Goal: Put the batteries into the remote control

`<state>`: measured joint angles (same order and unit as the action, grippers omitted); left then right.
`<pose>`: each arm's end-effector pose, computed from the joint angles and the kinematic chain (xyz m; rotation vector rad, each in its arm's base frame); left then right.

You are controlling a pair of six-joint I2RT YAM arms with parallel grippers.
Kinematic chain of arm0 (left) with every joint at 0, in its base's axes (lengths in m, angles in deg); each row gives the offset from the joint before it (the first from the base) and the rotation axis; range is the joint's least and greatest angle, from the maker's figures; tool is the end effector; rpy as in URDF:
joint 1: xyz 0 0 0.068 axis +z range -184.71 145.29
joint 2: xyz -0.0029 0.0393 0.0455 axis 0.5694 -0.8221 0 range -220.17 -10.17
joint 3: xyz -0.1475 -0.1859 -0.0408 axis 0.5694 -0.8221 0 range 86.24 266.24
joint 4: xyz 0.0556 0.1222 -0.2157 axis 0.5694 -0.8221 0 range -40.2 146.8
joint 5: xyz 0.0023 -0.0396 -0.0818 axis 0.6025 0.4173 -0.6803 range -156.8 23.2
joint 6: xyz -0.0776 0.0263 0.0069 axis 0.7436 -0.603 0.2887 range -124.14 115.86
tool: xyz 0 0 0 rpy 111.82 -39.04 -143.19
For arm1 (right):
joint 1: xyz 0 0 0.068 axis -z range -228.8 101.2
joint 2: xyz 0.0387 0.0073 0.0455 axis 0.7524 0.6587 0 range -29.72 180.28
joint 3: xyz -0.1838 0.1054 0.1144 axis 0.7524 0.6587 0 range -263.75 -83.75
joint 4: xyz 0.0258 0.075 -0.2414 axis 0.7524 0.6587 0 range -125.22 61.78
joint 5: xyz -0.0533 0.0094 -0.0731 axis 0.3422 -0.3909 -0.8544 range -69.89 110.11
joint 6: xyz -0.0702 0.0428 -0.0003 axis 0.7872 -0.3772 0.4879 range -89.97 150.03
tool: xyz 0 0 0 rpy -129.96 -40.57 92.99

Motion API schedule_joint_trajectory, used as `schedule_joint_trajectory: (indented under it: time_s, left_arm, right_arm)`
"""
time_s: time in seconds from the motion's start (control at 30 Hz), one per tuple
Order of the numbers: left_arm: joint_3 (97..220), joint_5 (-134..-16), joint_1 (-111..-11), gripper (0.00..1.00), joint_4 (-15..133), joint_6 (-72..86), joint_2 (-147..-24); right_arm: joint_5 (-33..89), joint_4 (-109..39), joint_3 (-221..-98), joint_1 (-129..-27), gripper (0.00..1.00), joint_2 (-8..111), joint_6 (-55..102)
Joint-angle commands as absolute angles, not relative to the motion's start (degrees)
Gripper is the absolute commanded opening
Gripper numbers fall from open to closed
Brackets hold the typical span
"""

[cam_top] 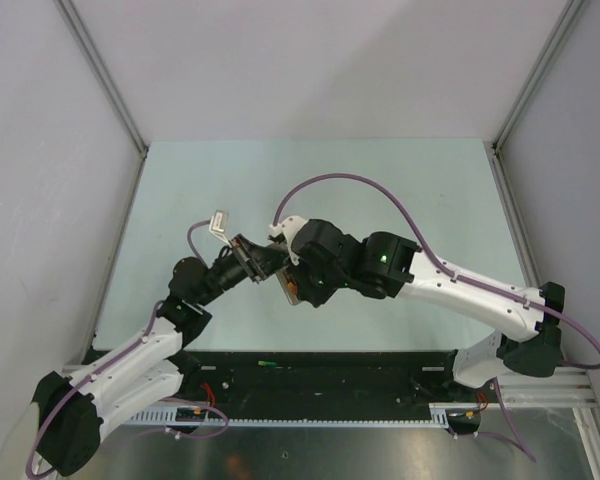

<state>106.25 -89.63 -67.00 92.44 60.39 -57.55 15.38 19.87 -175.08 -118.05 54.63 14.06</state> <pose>0.1884 -0.1518 0.2477 -0.0869 1.6675 -1.6237 0.1198 0.2994 0.3233 -1.0817 2.2440 0.5695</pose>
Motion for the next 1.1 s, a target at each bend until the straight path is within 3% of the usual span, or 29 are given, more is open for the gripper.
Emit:
schedule_joint_trajectory:
  time_s: [0.0,0.77,1.07]
  left_arm:
    - [105.8,-91.2,-67.2,0.0,99.2,62.7,-57.2]
    - [101.8,-87.6,-67.2,0.0,105.8,66.3,-55.4]
    - [101.4,-87.8,-66.6,0.0,106.0,75.4,-62.7]
  right_arm:
    - [15.5,18.2,-178.0,-117.1,0.0,55.4,14.4]
    - [12.1,25.9,-187.2,-117.4,0.0,59.8,10.8]
    - [14.9,33.0,-196.2,-116.5,0.0,61.8,8.7]
